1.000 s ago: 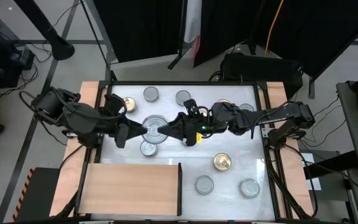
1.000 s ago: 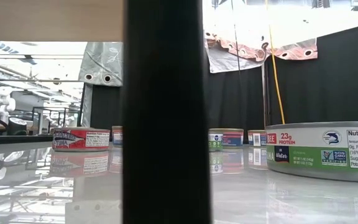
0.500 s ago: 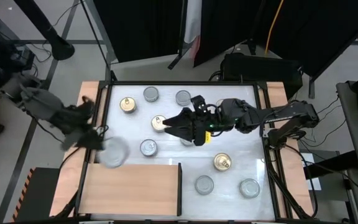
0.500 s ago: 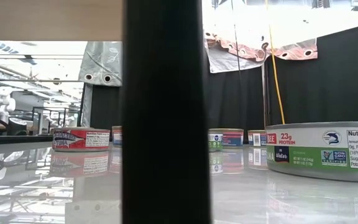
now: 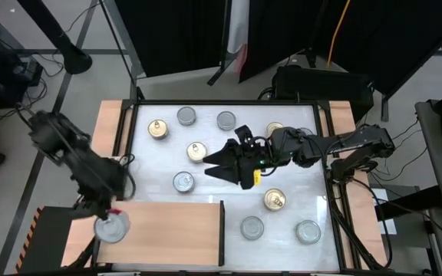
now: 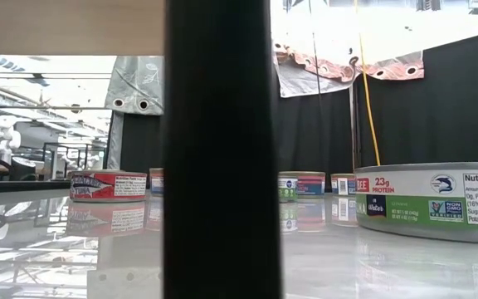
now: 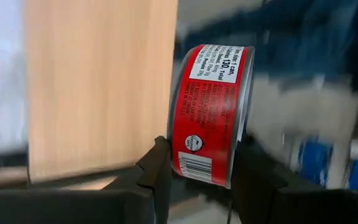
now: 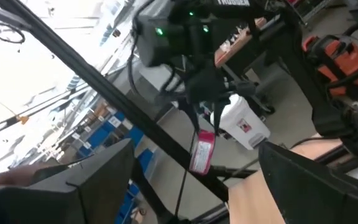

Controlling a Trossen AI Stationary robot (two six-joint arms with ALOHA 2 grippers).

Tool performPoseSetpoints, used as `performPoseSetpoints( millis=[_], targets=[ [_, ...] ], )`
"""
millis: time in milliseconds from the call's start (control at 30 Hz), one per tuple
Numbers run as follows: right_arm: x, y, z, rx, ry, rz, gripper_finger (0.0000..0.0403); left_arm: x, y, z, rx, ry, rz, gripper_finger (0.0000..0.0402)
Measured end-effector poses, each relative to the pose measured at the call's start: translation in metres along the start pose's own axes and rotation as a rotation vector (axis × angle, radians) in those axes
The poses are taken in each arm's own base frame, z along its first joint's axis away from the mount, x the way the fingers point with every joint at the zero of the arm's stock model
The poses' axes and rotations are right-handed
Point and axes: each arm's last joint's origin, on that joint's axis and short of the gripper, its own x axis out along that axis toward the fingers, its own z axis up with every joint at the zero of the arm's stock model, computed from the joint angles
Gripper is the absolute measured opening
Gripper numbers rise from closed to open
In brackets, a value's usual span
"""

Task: Stack canned seafood by type on shelf
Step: Put the red tuna can on the shelf

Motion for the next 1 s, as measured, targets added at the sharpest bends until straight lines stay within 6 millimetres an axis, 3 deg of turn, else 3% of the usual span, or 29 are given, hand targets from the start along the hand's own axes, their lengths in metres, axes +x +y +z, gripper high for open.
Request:
performPoseSetpoints(
  millis=[133, 333, 733, 1000],
  targets=[
    [0.000, 0.002, -0.003, -0.005, 0.008, 0.005, 0.0336, 0.033, 0.013, 0.005, 0.078, 0.191, -0.009, 0.0127],
    [0.000, 0.001, -0.004, -0.006, 0.020, -0.007, 0.0336, 0.053, 0.034, 0.008, 0.191, 0.299, -0.045, 0.0127],
    [0.000, 0.001, -0.004, -0.009, 0.021, -0.007, 0.0336, 0.100, 0.065, 0.020, 0.220, 0.334, -0.020, 0.0127],
    [0.000, 0.001, -0.004, -0.024, 0.022, -0.008, 0.0336, 0.113, 0.075, 0.020, 0.189, 0.348, 0.002, 0.0156]
  ],
)
